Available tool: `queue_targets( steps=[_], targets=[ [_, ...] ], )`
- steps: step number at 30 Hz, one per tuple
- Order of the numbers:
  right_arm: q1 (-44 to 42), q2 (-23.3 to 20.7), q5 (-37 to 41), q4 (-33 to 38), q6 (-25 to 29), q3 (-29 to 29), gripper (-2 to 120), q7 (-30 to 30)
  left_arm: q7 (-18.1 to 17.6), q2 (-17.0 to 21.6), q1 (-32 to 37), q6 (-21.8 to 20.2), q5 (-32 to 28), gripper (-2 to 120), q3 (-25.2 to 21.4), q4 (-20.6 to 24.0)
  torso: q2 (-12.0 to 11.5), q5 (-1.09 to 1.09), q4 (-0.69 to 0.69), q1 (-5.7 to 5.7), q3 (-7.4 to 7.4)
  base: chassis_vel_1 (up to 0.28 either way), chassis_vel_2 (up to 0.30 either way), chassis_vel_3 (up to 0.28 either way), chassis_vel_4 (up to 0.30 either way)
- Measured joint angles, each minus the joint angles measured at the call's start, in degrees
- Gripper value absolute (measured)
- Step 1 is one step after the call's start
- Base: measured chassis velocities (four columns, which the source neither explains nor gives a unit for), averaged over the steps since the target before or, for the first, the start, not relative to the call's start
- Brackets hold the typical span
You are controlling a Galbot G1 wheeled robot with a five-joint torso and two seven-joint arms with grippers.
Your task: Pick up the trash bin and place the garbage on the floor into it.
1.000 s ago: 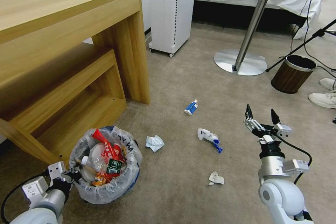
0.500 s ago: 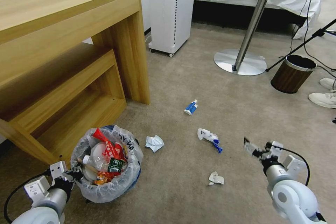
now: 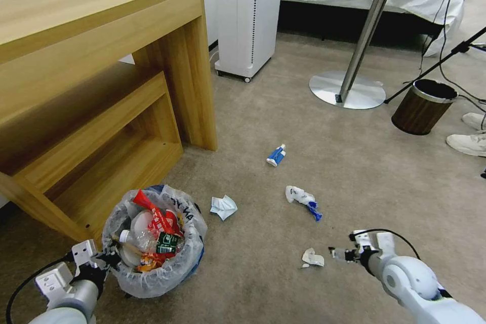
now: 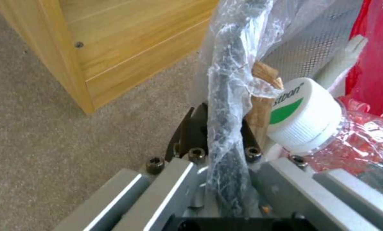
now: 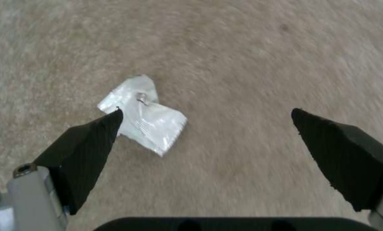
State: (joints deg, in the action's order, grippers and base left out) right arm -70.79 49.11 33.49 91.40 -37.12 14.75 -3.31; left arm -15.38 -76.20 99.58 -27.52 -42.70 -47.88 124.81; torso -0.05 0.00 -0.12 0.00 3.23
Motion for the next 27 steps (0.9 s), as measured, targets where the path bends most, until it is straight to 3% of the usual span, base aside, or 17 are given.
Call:
queue_targets(
  steps=[11, 27],
  targets=[
    [10.0, -4.6, -5.6, -6.5, 11.9, -15.8, 100, -7.1, -0.1, -1.3, -1.2, 0.2, 0.7, 1, 0.4, -1.4, 0.0, 0.01, 0.0, 0.0, 0.0, 0.0, 0.0, 0.0, 0.0],
    [13.5, -5.6, -5.7, -9.2, 13.4, -28.2, 100, -1.3, -0.2, -1.2, -2.5, 0.6, 0.7, 1, 0.4, -3.3, 0.0, -0.01, 0.0, 0.0, 0.0, 0.0, 0.0, 0.0, 0.0]
  ],
)
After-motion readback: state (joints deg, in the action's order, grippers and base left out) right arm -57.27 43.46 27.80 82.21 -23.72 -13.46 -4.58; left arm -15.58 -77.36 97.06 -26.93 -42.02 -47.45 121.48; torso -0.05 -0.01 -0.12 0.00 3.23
